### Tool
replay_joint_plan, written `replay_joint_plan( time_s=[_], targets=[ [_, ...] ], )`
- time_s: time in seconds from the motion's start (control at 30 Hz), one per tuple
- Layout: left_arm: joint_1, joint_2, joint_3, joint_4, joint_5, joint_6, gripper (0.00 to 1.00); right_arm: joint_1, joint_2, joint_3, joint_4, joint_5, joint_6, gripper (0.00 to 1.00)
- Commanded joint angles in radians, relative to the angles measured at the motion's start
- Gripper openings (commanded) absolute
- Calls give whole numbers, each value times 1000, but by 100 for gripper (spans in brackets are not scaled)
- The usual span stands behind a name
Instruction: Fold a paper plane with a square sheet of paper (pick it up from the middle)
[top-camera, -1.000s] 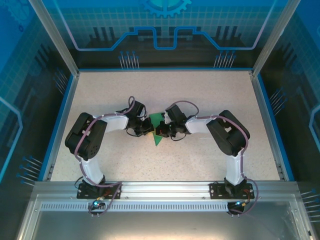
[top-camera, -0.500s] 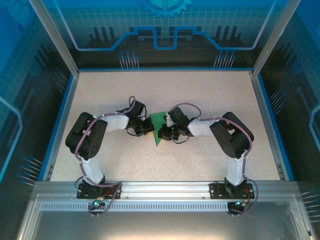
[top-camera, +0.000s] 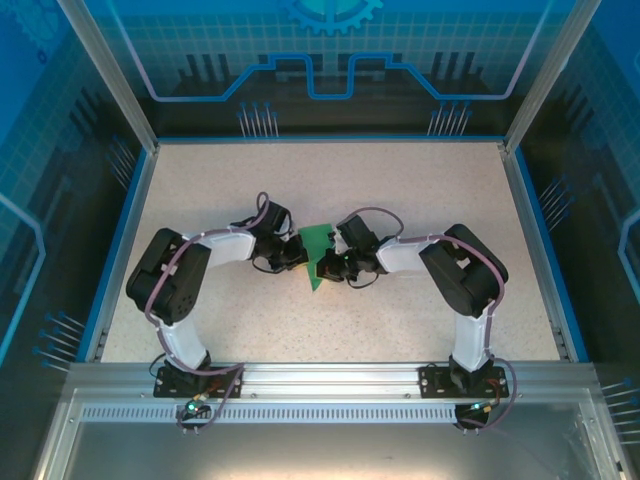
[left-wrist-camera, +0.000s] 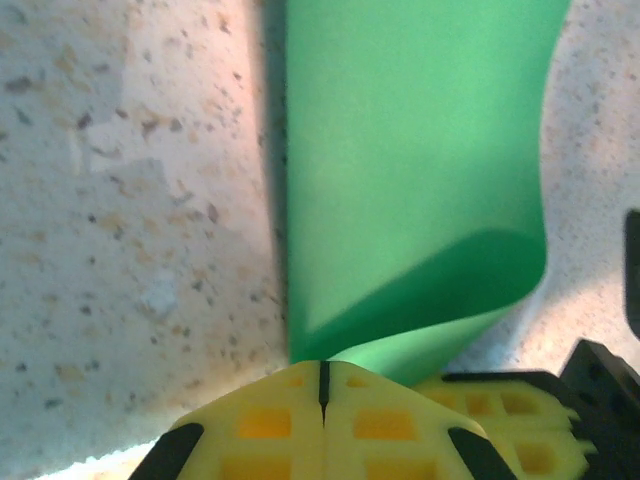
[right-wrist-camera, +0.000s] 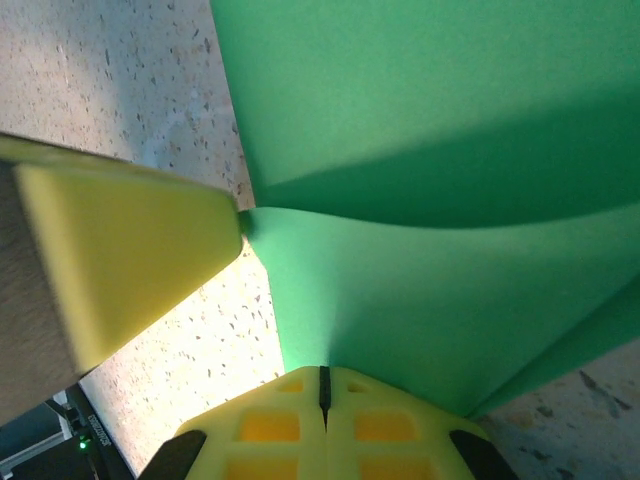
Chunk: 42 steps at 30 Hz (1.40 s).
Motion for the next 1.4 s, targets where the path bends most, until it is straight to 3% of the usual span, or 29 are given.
replay_joint_plan(
  time_s=[0.0, 0.27, 0.73, 1.0, 1.37],
  targets=[
    [-6, -45, -31, 43, 69, -34, 5, -14, 34, -25, -54, 36, 23, 0],
    [-26, 11, -50, 89, 104, -53, 6, -14, 45, -18, -64, 36, 41, 1],
    [-38, 83, -8, 26, -42, -17, 4, -14, -28, -28, 35, -26, -10, 7],
    [-39, 84, -5, 16, -62, -12, 4, -3, -83, -79, 86, -65, -37, 12],
    [-44, 84, -11, 20, -70, -18, 5, 27, -31, -60, 116, -84, -29, 12]
  ],
)
